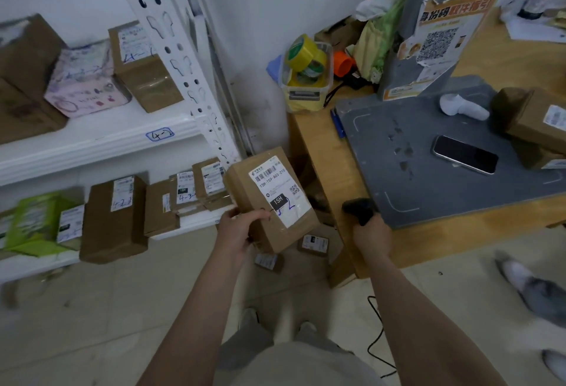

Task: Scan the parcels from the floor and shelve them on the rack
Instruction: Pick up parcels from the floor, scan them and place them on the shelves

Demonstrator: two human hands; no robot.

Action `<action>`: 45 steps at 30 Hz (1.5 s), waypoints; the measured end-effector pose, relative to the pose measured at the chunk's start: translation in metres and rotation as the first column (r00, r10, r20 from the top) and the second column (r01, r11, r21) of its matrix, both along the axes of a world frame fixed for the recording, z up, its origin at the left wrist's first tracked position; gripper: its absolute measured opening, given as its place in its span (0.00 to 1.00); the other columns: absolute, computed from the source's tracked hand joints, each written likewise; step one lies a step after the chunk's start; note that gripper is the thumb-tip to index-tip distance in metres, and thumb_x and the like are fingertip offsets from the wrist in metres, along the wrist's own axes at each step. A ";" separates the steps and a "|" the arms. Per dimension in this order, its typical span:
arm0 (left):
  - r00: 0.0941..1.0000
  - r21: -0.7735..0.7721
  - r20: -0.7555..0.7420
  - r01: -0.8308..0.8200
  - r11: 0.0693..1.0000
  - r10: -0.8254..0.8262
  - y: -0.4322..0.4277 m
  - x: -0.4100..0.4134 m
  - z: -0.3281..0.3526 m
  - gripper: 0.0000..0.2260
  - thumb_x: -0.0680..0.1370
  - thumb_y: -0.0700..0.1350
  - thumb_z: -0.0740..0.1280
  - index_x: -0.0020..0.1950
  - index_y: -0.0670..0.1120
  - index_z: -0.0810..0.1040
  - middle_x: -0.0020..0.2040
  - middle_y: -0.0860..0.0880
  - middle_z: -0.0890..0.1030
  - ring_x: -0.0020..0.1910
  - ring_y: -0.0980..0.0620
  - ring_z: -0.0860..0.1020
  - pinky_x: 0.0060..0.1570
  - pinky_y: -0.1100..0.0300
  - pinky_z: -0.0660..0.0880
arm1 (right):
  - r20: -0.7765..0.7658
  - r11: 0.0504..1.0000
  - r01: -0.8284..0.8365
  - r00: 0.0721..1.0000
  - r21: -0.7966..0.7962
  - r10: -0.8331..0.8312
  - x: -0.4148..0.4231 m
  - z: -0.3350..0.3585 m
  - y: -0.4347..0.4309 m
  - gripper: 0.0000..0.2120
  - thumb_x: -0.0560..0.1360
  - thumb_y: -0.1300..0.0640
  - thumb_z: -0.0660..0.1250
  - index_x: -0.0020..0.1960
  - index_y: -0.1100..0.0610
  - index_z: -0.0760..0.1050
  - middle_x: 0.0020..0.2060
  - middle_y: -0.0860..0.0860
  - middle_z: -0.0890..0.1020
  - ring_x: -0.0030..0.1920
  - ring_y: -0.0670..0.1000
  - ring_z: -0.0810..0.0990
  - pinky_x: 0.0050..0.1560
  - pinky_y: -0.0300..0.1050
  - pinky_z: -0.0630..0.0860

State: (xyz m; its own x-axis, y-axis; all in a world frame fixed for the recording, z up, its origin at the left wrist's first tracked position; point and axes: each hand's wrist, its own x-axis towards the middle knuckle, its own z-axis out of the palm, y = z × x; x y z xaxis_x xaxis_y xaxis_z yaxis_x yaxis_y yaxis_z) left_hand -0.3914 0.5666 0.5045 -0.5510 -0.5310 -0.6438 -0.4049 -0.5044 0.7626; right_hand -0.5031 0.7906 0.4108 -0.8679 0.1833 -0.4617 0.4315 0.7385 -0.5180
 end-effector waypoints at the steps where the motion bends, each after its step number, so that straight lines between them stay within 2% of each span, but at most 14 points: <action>1: 1.000 0.000 0.004 -0.009 1.000 0.009 -0.001 0.002 -0.001 0.28 0.68 0.34 0.77 0.67 0.40 0.75 0.57 0.43 0.83 0.54 0.45 0.81 0.44 0.54 0.78 | -0.015 0.999 0.011 1.000 0.038 -0.011 0.000 -0.002 -0.002 0.18 0.75 0.60 0.65 0.64 0.61 0.69 0.61 0.61 0.77 0.62 0.62 0.75 0.60 0.60 0.75; 4: 1.000 -0.003 -0.002 -0.020 1.000 0.020 -0.002 0.008 -0.001 0.25 0.69 0.35 0.76 0.65 0.40 0.77 0.55 0.43 0.84 0.55 0.44 0.81 0.44 0.55 0.77 | -0.081 0.990 0.066 0.995 0.128 -0.056 0.007 -0.001 -0.011 0.29 0.74 0.57 0.68 0.71 0.62 0.62 0.69 0.61 0.68 0.71 0.63 0.63 0.69 0.62 0.64; 7: 0.999 0.003 -0.018 -0.029 1.000 0.029 0.001 0.011 0.001 0.21 0.70 0.34 0.75 0.62 0.41 0.79 0.54 0.43 0.84 0.56 0.44 0.81 0.46 0.54 0.77 | -0.192 0.985 0.142 0.974 0.099 -0.122 0.015 0.010 -0.019 0.35 0.71 0.57 0.71 0.73 0.61 0.60 0.71 0.61 0.65 0.72 0.63 0.61 0.70 0.63 0.61; 13: 0.997 0.025 -0.056 -0.044 0.999 0.045 -0.001 0.023 0.008 0.19 0.71 0.35 0.74 0.62 0.40 0.79 0.53 0.43 0.84 0.52 0.45 0.81 0.42 0.56 0.76 | -0.516 0.995 0.095 0.852 -0.020 -0.092 0.047 0.040 -0.063 0.27 0.69 0.60 0.73 0.65 0.62 0.70 0.64 0.60 0.73 0.63 0.60 0.70 0.59 0.57 0.71; 18: 0.981 0.037 -0.107 -0.158 0.987 0.161 -0.029 0.058 0.023 0.22 0.67 0.39 0.76 0.61 0.42 0.81 0.51 0.45 0.85 0.50 0.46 0.80 0.43 0.57 0.76 | -0.426 0.902 -0.202 0.904 -0.382 0.022 0.075 0.074 -0.127 0.13 0.79 0.60 0.66 0.63 0.55 0.72 0.63 0.50 0.72 0.56 0.46 0.75 0.54 0.36 0.70; 21: 0.954 0.036 -0.144 -0.262 0.964 0.265 -0.054 0.097 0.034 0.27 0.64 0.42 0.76 0.63 0.44 0.80 0.53 0.46 0.85 0.51 0.48 0.81 0.43 0.57 0.76 | -0.351 0.782 -0.310 0.928 -0.540 0.125 0.096 0.092 -0.158 0.09 0.81 0.58 0.64 0.61 0.52 0.72 0.60 0.49 0.75 0.54 0.44 0.76 0.50 0.32 0.70; 24: 0.903 0.037 -0.193 -0.386 0.922 0.385 -0.080 0.147 0.047 0.23 0.70 0.42 0.75 0.64 0.44 0.79 0.53 0.47 0.85 0.51 0.48 0.81 0.43 0.57 0.74 | -0.252 0.667 -0.358 0.934 -0.653 0.254 0.127 0.108 -0.193 0.12 0.81 0.54 0.64 0.64 0.51 0.73 0.57 0.46 0.76 0.51 0.41 0.75 0.49 0.33 0.73; 26: 0.859 0.036 -0.207 -0.472 0.881 0.469 -0.098 0.183 0.056 0.29 0.65 0.47 0.76 0.65 0.43 0.79 0.52 0.47 0.85 0.49 0.50 0.80 0.42 0.57 0.74 | -0.236 0.583 -0.435 0.891 -0.686 0.388 0.157 0.120 -0.220 0.12 0.81 0.51 0.64 0.64 0.50 0.73 0.50 0.42 0.76 0.49 0.40 0.75 0.44 0.30 0.73; 29: 0.784 0.031 -0.246 -0.582 0.813 0.570 -0.124 0.243 0.069 0.39 0.55 0.53 0.76 0.66 0.43 0.78 0.56 0.45 0.85 0.49 0.50 0.82 0.42 0.57 0.76 | -0.202 0.476 -0.518 0.798 -0.711 0.568 0.210 0.131 -0.261 0.17 0.80 0.47 0.64 0.67 0.52 0.73 0.53 0.42 0.77 0.58 0.47 0.77 0.62 0.47 0.76; 33: 0.694 0.043 -0.292 -0.677 0.734 0.658 -0.151 0.333 0.075 0.35 0.60 0.53 0.76 0.66 0.42 0.77 0.53 0.47 0.86 0.46 0.51 0.85 0.39 0.56 0.80 | -0.161 0.379 -0.569 0.682 -0.730 0.714 0.290 0.149 -0.306 0.15 0.78 0.42 0.65 0.62 0.46 0.72 0.50 0.39 0.76 0.57 0.47 0.77 0.65 0.56 0.75; 36: 0.657 0.037 -0.312 -0.714 0.700 0.686 -0.166 0.399 0.077 0.29 0.66 0.53 0.74 0.65 0.41 0.79 0.56 0.44 0.85 0.52 0.46 0.84 0.46 0.51 0.80 | -0.095 0.326 -0.498 0.649 -0.804 0.755 0.347 0.164 -0.335 0.10 0.80 0.51 0.66 0.59 0.50 0.71 0.46 0.41 0.76 0.48 0.44 0.78 0.61 0.53 0.78; 39: 0.631 0.028 -0.340 -0.734 0.678 0.697 -0.180 0.456 0.085 0.24 0.67 0.51 0.72 0.60 0.43 0.83 0.57 0.42 0.85 0.53 0.43 0.83 0.50 0.49 0.77 | -0.130 0.277 -0.521 0.616 -0.807 0.777 0.402 0.172 -0.360 0.01 0.79 0.53 0.67 0.49 0.48 0.75 0.45 0.44 0.80 0.45 0.44 0.79 0.54 0.50 0.79; 42: 0.587 0.001 -0.392 -0.770 0.638 0.709 -0.192 0.506 0.098 0.18 0.66 0.51 0.71 0.53 0.46 0.87 0.56 0.41 0.85 0.52 0.43 0.83 0.54 0.47 0.75 | -0.165 0.219 -0.526 0.588 -0.822 0.792 0.456 0.183 -0.383 0.02 0.78 0.55 0.68 0.47 0.49 0.79 0.47 0.48 0.84 0.44 0.44 0.82 0.46 0.46 0.79; 45: 0.495 0.003 -0.427 -0.836 0.549 0.757 -0.202 0.549 0.108 0.20 0.64 0.52 0.72 0.54 0.46 0.86 0.55 0.41 0.85 0.54 0.42 0.83 0.56 0.46 0.77 | -0.231 0.144 -0.549 0.556 -0.824 0.798 0.500 0.195 -0.406 0.02 0.79 0.58 0.68 0.48 0.54 0.80 0.41 0.43 0.82 0.36 0.35 0.81 0.37 0.32 0.76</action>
State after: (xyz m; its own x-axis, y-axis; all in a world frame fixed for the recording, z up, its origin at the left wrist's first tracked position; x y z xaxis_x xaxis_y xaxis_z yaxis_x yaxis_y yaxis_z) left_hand 0.1574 0.3647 0.6127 0.0183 -0.9369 -0.3490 0.4016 -0.3128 0.8607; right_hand -0.0028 0.3842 0.6060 -0.2955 -0.9364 -0.1893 0.1582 0.1474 -0.9763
